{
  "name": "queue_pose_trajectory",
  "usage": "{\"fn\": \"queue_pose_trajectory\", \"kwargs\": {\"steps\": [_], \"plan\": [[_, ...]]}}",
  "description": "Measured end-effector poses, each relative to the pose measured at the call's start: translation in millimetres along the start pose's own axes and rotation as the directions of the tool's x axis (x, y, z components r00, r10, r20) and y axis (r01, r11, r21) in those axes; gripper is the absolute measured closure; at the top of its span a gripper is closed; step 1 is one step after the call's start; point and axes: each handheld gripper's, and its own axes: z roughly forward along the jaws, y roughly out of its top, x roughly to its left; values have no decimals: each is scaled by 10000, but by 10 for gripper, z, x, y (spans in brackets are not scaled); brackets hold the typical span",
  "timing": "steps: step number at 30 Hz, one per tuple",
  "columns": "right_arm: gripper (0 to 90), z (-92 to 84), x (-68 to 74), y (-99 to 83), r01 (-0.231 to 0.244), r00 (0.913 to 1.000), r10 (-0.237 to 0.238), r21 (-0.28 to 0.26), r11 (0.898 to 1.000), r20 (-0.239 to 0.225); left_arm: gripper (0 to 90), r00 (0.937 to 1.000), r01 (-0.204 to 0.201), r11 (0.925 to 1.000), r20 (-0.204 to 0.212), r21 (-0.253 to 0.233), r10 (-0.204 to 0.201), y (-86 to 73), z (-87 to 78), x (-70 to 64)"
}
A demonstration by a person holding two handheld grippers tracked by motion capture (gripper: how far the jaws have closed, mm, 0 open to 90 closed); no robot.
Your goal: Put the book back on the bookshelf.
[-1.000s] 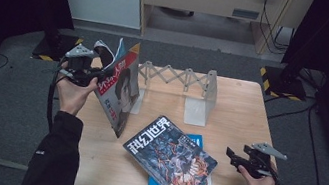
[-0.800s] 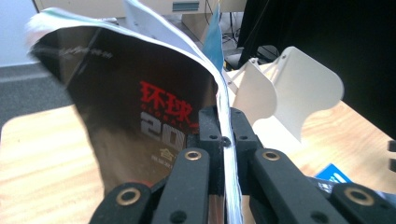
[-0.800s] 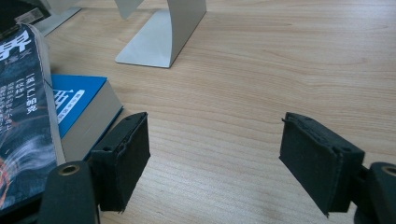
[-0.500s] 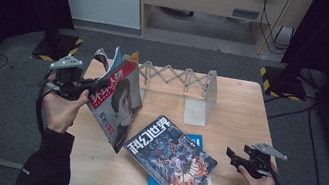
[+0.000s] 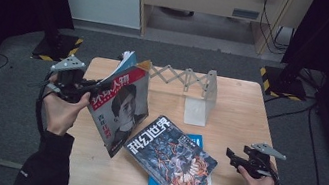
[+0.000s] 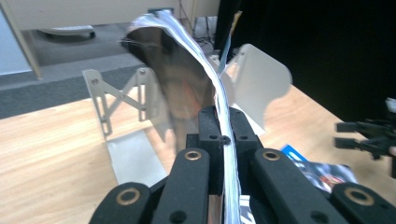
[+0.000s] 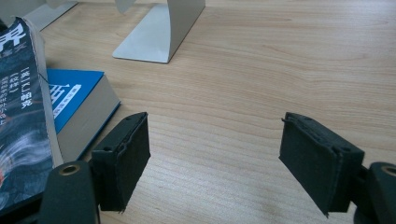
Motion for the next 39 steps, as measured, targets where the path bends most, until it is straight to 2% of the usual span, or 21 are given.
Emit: {"fn": "queue_pose_trajectory", "kwargs": {"steps": [2,3,5,6,10,15,18,23,29,30,32,35,36,39], "plan": [[245,-6,-2,5,-13,10000,13,-51,10000,8,862,9997,-4,10000,-250,-33,4,22,116,55],[245,-1,-2,4,-30,10000,30,-38,10000,14,862,9997,-4,10000,-250,-33,4,22,116,55],[245,6,-2,1,-17,10000,17,-17,10000,1,862,9983,-16,10000,-579,79,20,46,212,115],[245,6,-2,1,-17,10000,17,-17,10000,1,862,9983,-16,10000,-579,79,20,46,212,115],[245,2,-3,3,-28,10000,28,-28,10000,-7,862,9945,42,10000,-1051,42,-38,60,307,249],[246,5,-8,4,-22,10000,22,-15,10000,-13,862,9879,279,9984,-1512,-496,-352,36,362,393],[246,8,-12,4,7,10000,-7,3,10000,-6,863,9816,395,9962,-1833,-782,-533,1,427,466],[246,7,-13,6,23,10000,-23,-23,10000,-22,862,9789,598,9929,-1888,-1030,-786,-49,540,531],[247,9,-19,6,-2,10000,2,28,10000,-31,862,9780,755,9905,-1851,-1150,-960,-23,597,593],[247,7,-19,9,-6,10000,6,7,10000,-41,862,9745,669,9914,-2057,-1121,-891,-5,621,614],[247,6,-20,10,11,10000,-11,-13,10000,-38,862,9728,624,9918,-2155,-1111,-854,0,630,619],[247,8,-19,8,5,10000,-5,16,10000,-44,862,9646,480,9926,-2528,-1115,-750,6,643,639],[247,10,-20,7,-5,10000,5,32,10000,-41,862,9602,373,9927,-2711,-1149,-674,5,646,646],[247,14,-19,6,27,10000,-26,41,10000,-46,862,9528,382,9902,-2938,-1346,-766,3,662,668]]}}
